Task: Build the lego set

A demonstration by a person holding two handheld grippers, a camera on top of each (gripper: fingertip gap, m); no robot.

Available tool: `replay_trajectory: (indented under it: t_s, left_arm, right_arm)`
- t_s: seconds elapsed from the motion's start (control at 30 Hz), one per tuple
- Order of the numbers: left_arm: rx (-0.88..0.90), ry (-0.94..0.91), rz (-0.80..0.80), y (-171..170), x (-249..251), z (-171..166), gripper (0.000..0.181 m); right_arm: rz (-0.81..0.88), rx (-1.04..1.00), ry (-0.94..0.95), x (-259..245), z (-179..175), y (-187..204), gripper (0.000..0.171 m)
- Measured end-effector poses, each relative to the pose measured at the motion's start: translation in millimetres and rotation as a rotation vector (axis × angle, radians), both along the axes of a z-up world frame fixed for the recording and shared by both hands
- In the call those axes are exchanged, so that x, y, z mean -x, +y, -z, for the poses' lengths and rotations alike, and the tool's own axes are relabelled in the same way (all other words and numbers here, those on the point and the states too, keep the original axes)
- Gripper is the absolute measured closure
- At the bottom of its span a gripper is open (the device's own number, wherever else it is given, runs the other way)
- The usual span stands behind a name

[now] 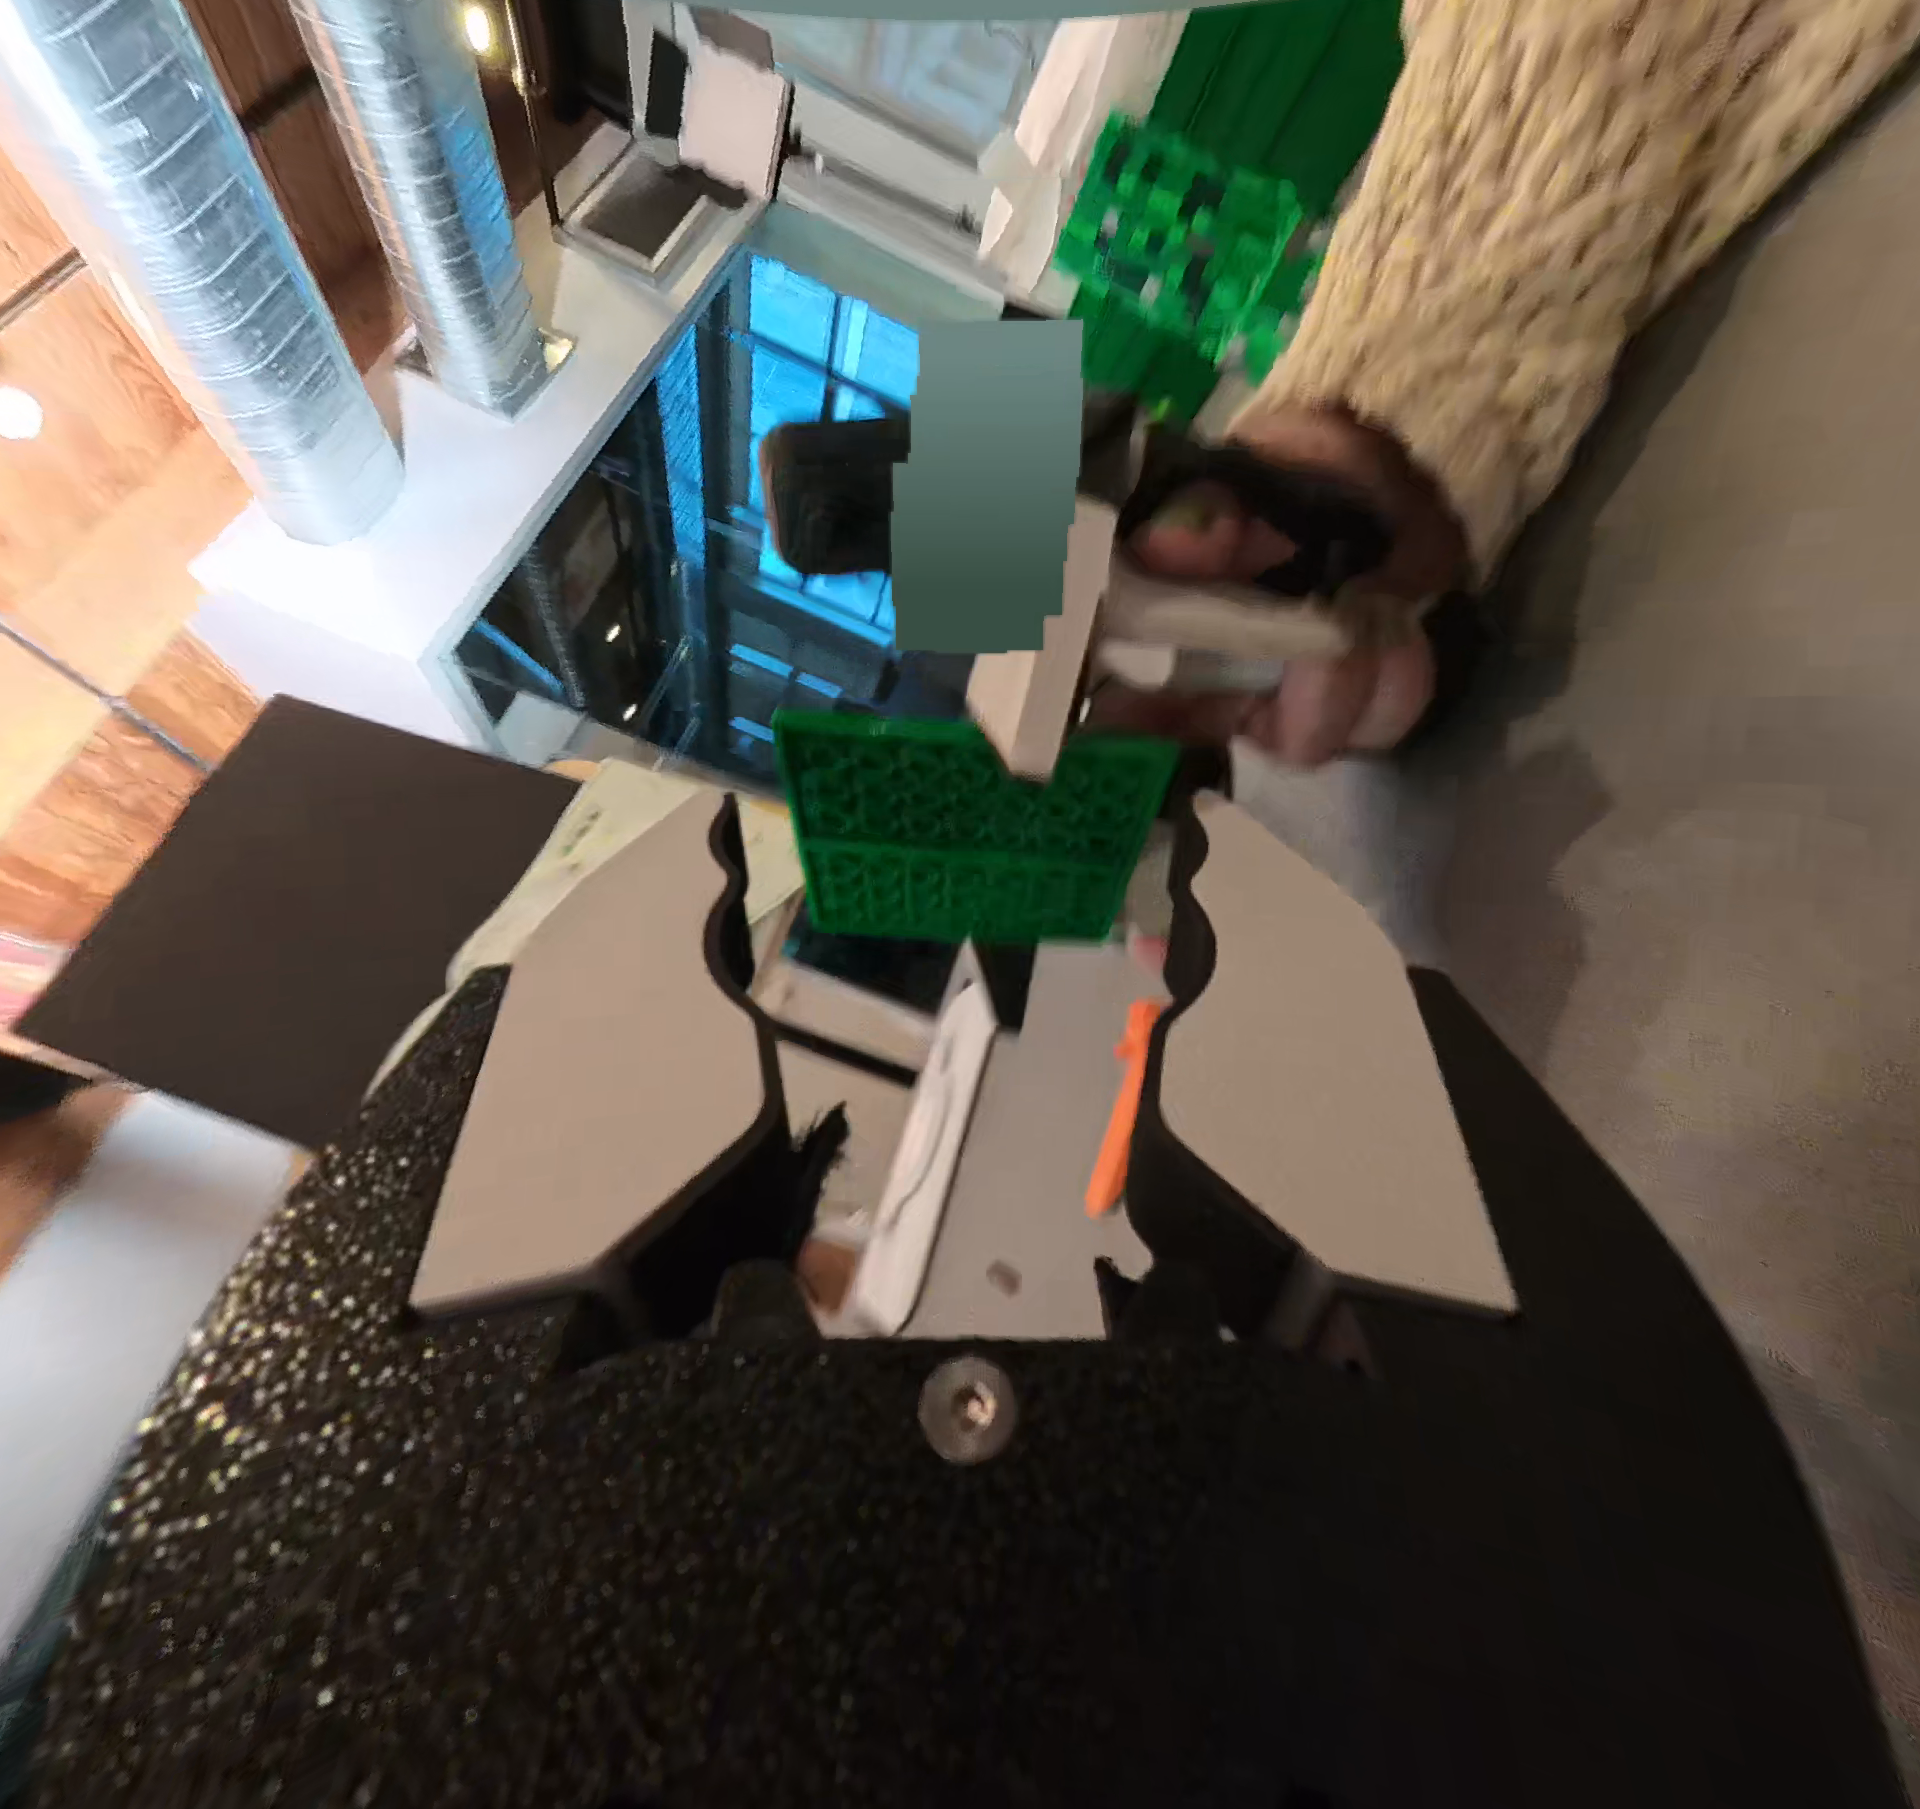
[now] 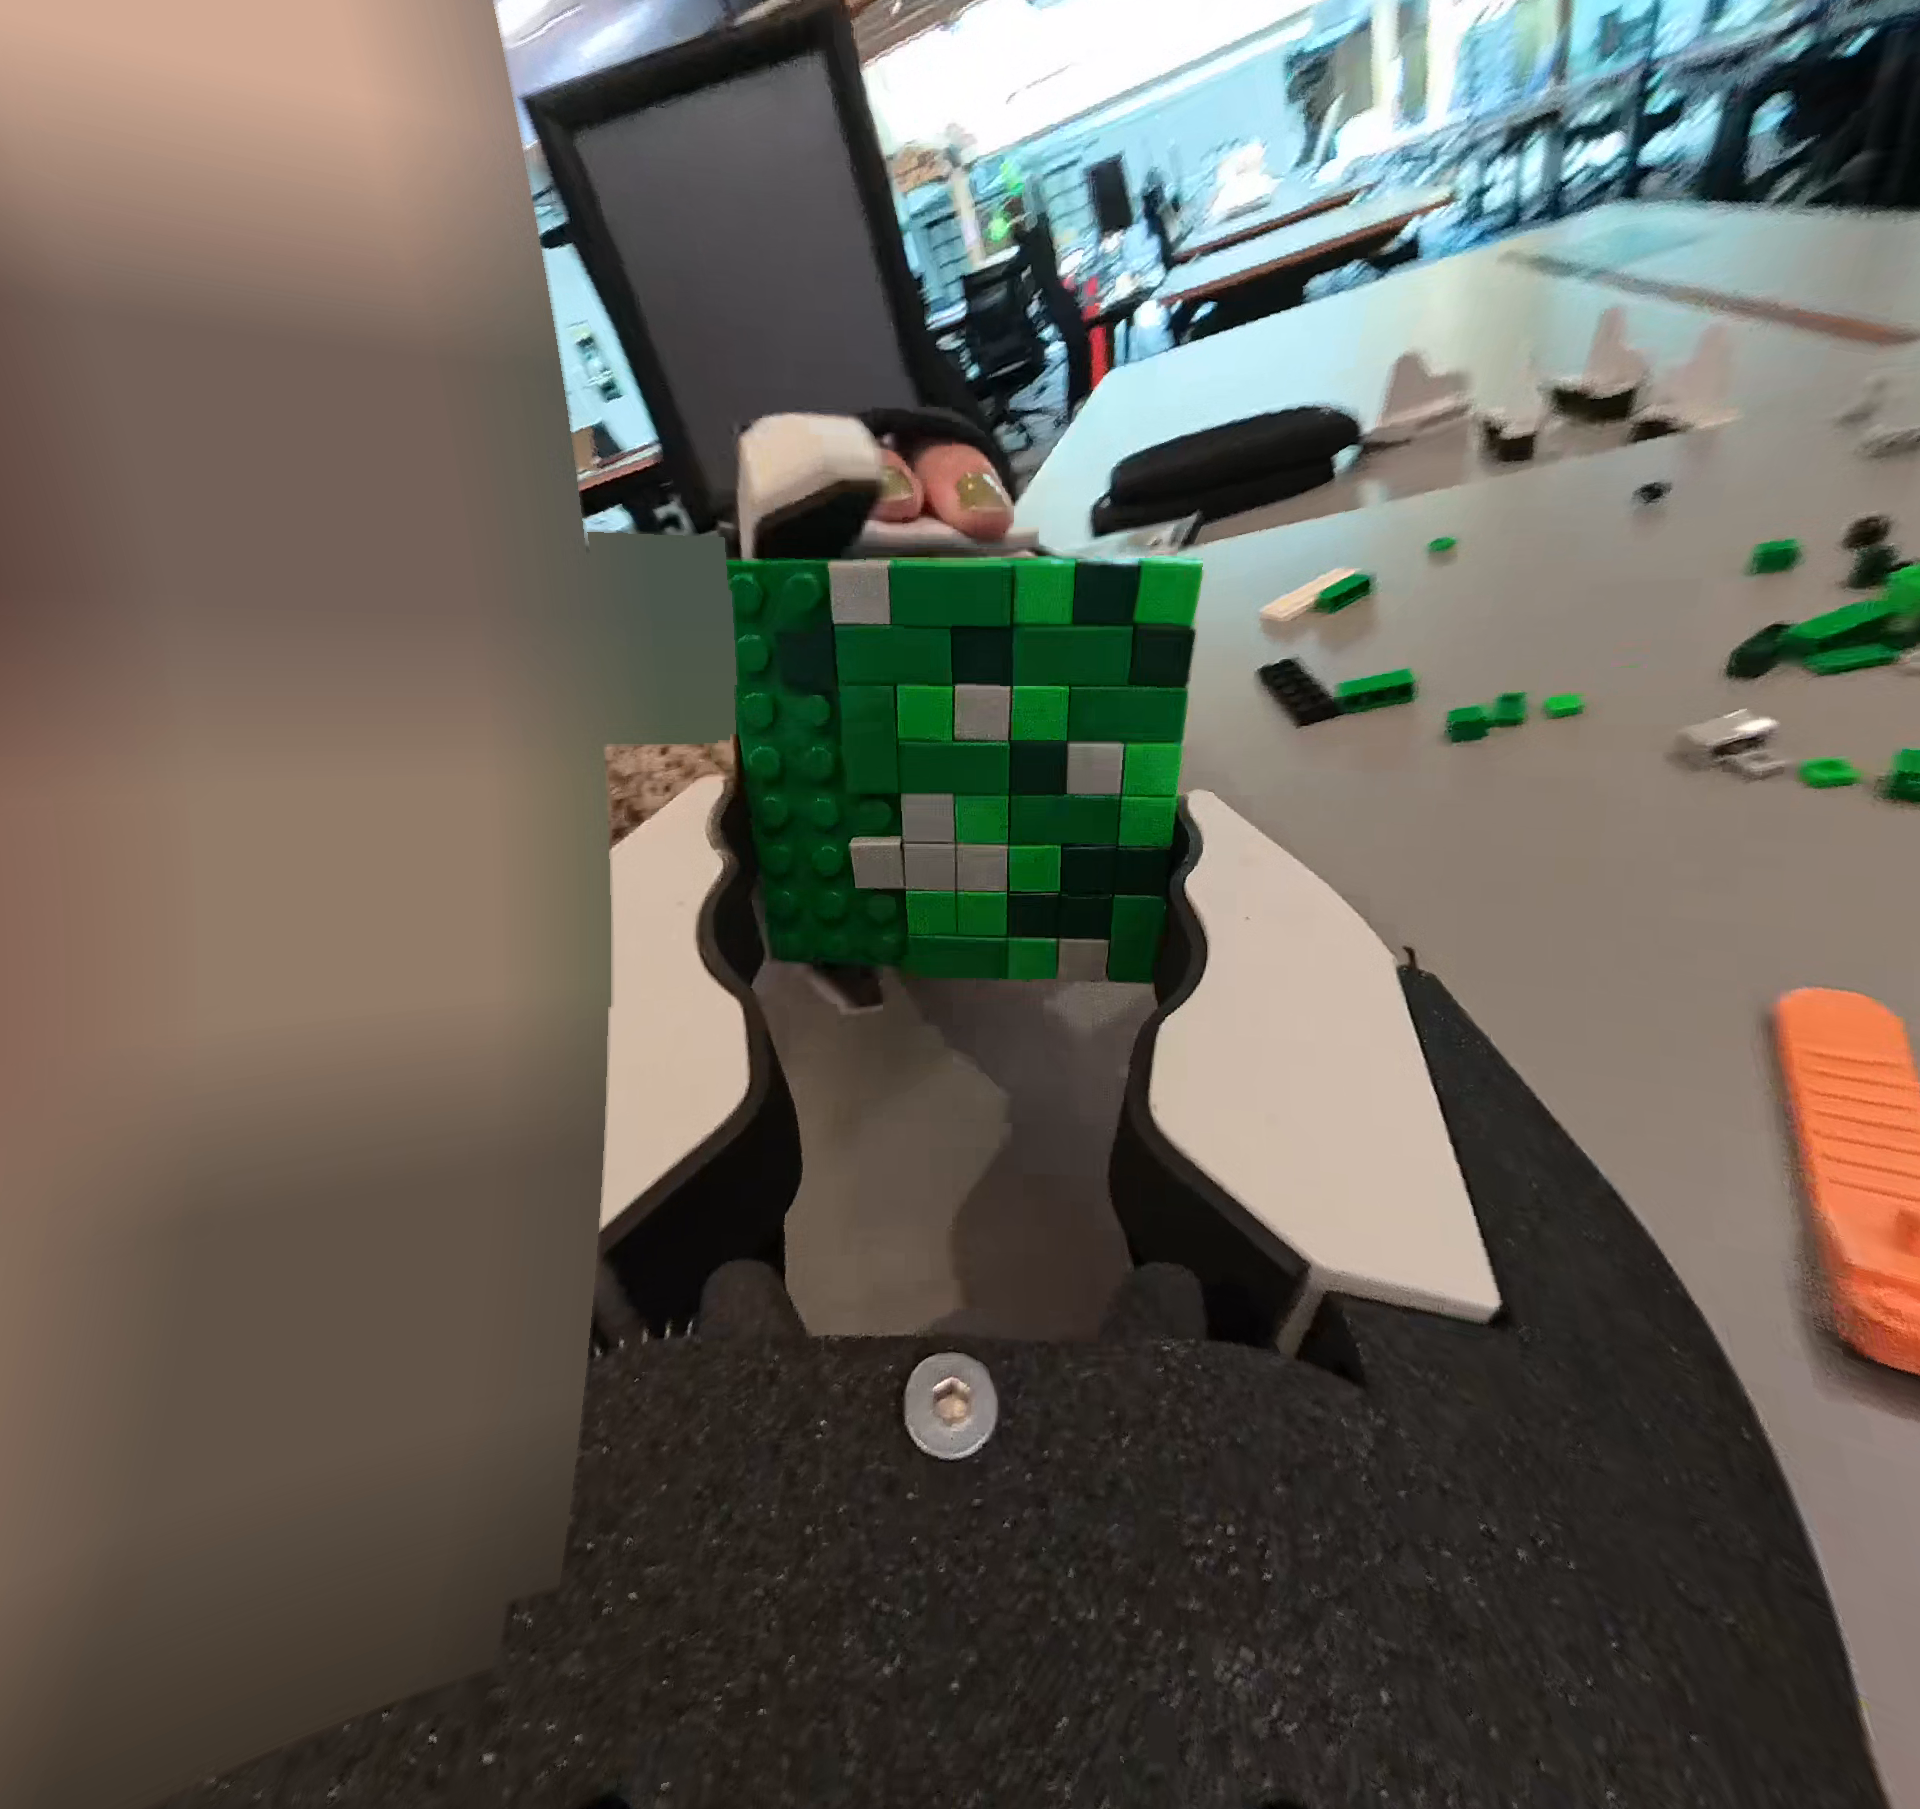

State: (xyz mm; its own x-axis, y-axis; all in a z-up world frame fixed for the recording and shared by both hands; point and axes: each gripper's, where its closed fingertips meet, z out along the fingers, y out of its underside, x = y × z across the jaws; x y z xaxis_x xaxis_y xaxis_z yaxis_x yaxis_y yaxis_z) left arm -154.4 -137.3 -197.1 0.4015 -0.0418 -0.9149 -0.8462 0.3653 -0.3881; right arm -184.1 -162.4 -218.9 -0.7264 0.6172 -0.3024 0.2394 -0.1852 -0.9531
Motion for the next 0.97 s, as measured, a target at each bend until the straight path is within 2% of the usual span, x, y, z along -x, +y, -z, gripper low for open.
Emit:
replay_trajectory:
  t_s: [0.03, 0.17, 0.37, 0.5, 0.67, 0.83, 0.97]
  left_arm:
    - [-0.007, 0.04, -0.052, 1.7, 10.1, 0.1, 0.101]
    - [-0.008, 0.187, -0.216, 5.1, 46.2, 4.4, 0.095]
    - [0.026, 0.347, -0.211, 7.0, 35.7, 24.1, 0.094]
    - [0.035, 0.441, -0.182, 7.0, 24.6, 36.0, 0.108]
    - [0.013, 0.475, -0.19, 4.2, 25.8, 33.6, 0.144]
    - [0.032, 0.489, -0.196, 4.4, 29.5, 36.0, 0.149]
    - [0.113, 0.398, -0.114, -2.6, 28.3, 45.0, 0.158]
  right_arm:
    - [0.023, -0.014, 0.023, 0.2, -1.1, 3.1, 0.097]
    - [-0.003, -0.072, -0.014, -1.1, 6.8, 4.3, 0.097]
    - [-0.051, -0.224, -0.128, -0.9, 30.8, -4.6, 0.097]
    - [-0.067, -0.312, -0.154, -2.0, 41.2, -10.5, 0.097]
    - [-0.086, -0.32, -0.182, -3.6, 45.3, -11.0, 0.097]
    - [-0.113, -0.271, -0.222, -8.3, 44.7, -3.6, 0.097]
    - [-0.18, -0.271, -0.259, -21.6, 47.6, 0.5, 0.097]
